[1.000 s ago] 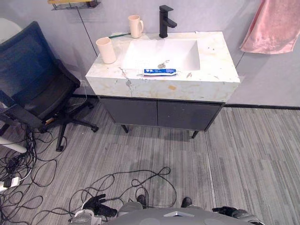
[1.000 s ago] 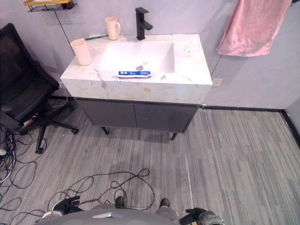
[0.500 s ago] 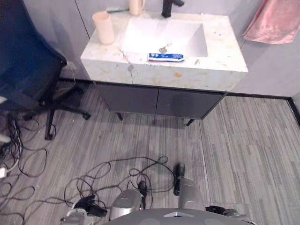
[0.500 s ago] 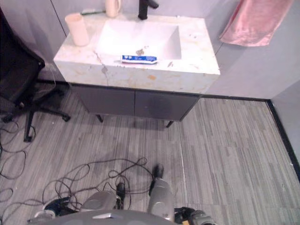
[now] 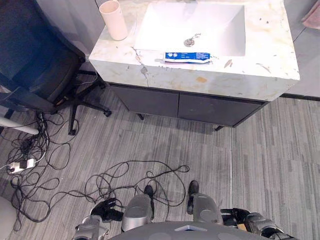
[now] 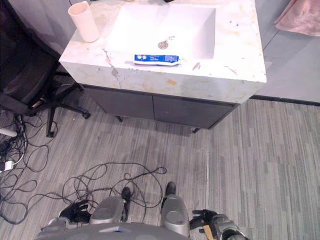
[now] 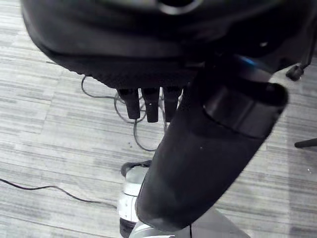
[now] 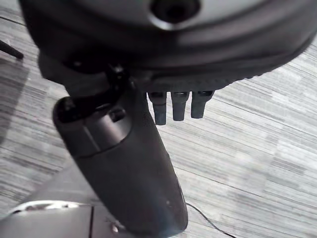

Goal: Organize the bathroom.

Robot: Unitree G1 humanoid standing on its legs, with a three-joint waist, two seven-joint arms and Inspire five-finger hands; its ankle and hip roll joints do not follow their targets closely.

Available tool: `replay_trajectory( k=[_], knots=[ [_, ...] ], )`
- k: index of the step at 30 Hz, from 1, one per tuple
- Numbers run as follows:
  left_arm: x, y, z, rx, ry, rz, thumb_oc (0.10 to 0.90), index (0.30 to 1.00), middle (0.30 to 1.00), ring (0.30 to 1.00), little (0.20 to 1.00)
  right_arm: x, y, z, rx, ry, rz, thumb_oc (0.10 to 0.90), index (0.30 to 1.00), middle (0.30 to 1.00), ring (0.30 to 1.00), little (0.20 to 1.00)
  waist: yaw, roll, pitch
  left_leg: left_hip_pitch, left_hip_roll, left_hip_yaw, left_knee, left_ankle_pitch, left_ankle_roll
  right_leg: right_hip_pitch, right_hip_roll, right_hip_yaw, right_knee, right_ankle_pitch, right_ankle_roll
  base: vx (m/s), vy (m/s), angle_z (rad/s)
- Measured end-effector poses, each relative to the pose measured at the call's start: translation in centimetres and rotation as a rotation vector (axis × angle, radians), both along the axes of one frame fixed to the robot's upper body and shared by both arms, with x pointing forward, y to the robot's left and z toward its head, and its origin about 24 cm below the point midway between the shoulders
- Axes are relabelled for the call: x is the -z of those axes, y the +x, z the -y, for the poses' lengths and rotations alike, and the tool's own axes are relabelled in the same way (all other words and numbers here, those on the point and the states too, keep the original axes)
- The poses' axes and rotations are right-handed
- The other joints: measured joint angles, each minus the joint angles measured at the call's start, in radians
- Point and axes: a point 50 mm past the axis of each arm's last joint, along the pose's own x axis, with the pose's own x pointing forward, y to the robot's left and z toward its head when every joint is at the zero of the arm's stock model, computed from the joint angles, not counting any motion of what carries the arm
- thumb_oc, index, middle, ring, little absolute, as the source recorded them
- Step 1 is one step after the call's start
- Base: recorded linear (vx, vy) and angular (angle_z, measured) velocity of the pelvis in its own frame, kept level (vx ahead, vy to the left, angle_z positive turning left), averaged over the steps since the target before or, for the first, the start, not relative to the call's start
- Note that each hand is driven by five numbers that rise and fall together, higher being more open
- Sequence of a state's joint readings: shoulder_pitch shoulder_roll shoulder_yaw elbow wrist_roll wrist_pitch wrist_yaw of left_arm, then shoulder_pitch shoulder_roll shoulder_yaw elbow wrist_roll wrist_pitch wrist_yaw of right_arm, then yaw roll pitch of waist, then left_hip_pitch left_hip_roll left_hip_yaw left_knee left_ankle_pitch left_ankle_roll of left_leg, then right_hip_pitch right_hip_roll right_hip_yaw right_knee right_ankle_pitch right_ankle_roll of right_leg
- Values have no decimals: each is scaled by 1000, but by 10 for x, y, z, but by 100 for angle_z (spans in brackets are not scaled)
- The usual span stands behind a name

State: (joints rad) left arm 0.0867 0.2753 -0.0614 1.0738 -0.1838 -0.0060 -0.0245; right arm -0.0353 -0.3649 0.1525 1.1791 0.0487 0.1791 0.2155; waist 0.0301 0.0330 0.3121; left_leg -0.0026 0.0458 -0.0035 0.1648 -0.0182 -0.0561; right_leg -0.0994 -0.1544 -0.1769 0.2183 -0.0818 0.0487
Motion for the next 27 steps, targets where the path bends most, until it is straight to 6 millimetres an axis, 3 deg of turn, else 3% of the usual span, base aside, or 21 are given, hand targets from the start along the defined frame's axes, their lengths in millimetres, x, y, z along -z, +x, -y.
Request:
replay_trajectory(
  k=[3, 5, 8, 9, 10, 11, 13, 14, 16, 18, 22, 23, 24, 25, 26, 27],
  knots=[
    [-1, -4, -7, -10, 19, 6, 800, 900, 900, 900, 900, 4, -12, -2, 12, 3, -48, 800, 900, 900, 900, 900, 12, -1, -47, 12, 0, -1, -9, 1, -1, 4, 1, -10, 3, -15, 9, 157, -111, 8],
    [-2, -10, -11, -16, 39, 5, 800, 900, 900, 900, 900, 5, -18, -2, 12, 3, -67, 800, 900, 900, 900, 900, 25, 1, -75, -2, -3, -4, 45, 5, -8, 14, 2, -11, 9, -25, 4, 135, -155, -2],
    [-6, -13, -20, -27, 55, 20, 800, 900, 900, 900, 900, 6, -20, -3, 19, 10, -73, 800, 900, 900, 900, 900, 25, -17, -94, -152, -22, -29, 314, 20, -27, -42, -9, -7, 123, -81, -42, 131, -122, 7],
    [-7, -10, -23, -22, 60, 24, 800, 900, 900, 900, 900, 6, -20, -3, 19, 11, -70, 800, 900, 900, 900, 900, 27, -24, -97, -222, -24, -49, 415, 62, -39, -61, -12, 2, 150, -96, -51, 181, -29, -8],
    [-8, -9, -24, -14, 54, 22, 800, 900, 900, 900, 900, 6, -16, -5, 10, 15, -66, 800, 900, 900, 900, 900, 49, -38, -99, -278, -18, -56, 495, 142, -30, -50, -13, 19, 138, -96, -60, 235, 31, -12],
    [-8, -8, -23, -7, 45, 25, 800, 900, 900, 900, 900, 6, -17, -5, 7, 13, -71, 800, 900, 900, 900, 900, 51, -48, -102, -298, -13, -52, 504, 140, -23, -46, -7, 18, 125, -94, -63, 191, 60, -10],
    [-5, -15, -18, 32, 24, -4, 800, 900, 900, 900, 900, 6, -18, -4, -2, 8, -74, 800, 900, 900, 900, 900, 46, -28, -117, -268, 56, 17, 240, 111, -15, -5, 42, -5, 57, -81, -79, 263, 119, 8],
    [-5, -17, -16, 50, 12, -7, 800, 900, 900, 900, 900, 6, -18, -5, -3, 10, -73, 800, 900, 900, 900, 900, 49, -14, -117, -235, 77, 25, 22, 124, -34, 12, 79, -12, 37, -62, -85, 377, 170, 14],
    [-3, -16, -10, 80, -8, -17, 800, 900, 900, 900, 900, 6, -20, -4, 3, 5, -81, 800, 900, 900, 900, 900, 51, 6, -117, -212, 81, -20, -200, 146, -64, 49, 128, -10, -31, -49, -70, 316, 121, 3],
    [-2, -19, -9, 107, -6, -30, 800, 900, 900, 900, 900, 6, -19, -3, 7, 5, -72, 800, 900, 900, 900, 900, 72, 20, -82, -196, 77, -35, -246, 160, -78, 105, 153, 4, -74, -38, -76, 234, 103, -26],
    [-1, -25, -9, 105, -8, -44, 800, 900, 900, 900, 900, 6, -20, -3, 7, 5, -73, 800, 900, 900, 900, 900, 80, 17, -76, -200, 67, -36, -218, 160, -78, 125, 159, 10, -90, -34, -95, 114, 71, -28],
    [2, -43, -10, 121, 0, -113, 800, 900, 900, 900, 900, 6, -26, -1, 12, -2, -82, 800, 900, 900, 900, 900, 73, 21, -74, -224, 0, -21, 1, 131, -42, 180, 130, 30, -104, -55, -88, 136, 88, -33],
    [2, -43, -10, 121, 0, -113, 800, 900, 900, 900, 900, 6, -26, -1, 12, -2, -82, 800, 900, 900, 900, 900, 73, 21, -74, -224, 0, -21, 1, 131, -42, 180, 130, 30, -104, -55, -88, 355, 356, -35],
    [1, -38, -12, 125, 7, -103, 800, 900, 900, 900, 900, 8, -36, -1, 17, -5, -113, 800, 900, 900, 900, 900, 58, 29, -72, -149, -41, 7, -62, 143, 14, 194, 98, 48, -82, -76, -27, 219, 268, -2],
    [1, -38, -12, 125, 7, -103, 800, 900, 900, 900, 900, 8, -36, -1, 17, -5, -113, 800, 900, 900, 900, 900, 58, 29, -72, -149, -41, 7, -62, 143, 14, 194, 98, 48, -82, -76, -27, 227, 278, -20],
    [0, -32, -12, 143, 12, -98, 800, 900, 900, 900, 900, 8, -33, -1, 9, -8, -105, 800, 900, 900, 900, 900, 60, 22, -61, -85, -70, -6, -148, 173, 57, 162, 57, 70, -6, -95, -3, 49, 80, -48]
  ],
)
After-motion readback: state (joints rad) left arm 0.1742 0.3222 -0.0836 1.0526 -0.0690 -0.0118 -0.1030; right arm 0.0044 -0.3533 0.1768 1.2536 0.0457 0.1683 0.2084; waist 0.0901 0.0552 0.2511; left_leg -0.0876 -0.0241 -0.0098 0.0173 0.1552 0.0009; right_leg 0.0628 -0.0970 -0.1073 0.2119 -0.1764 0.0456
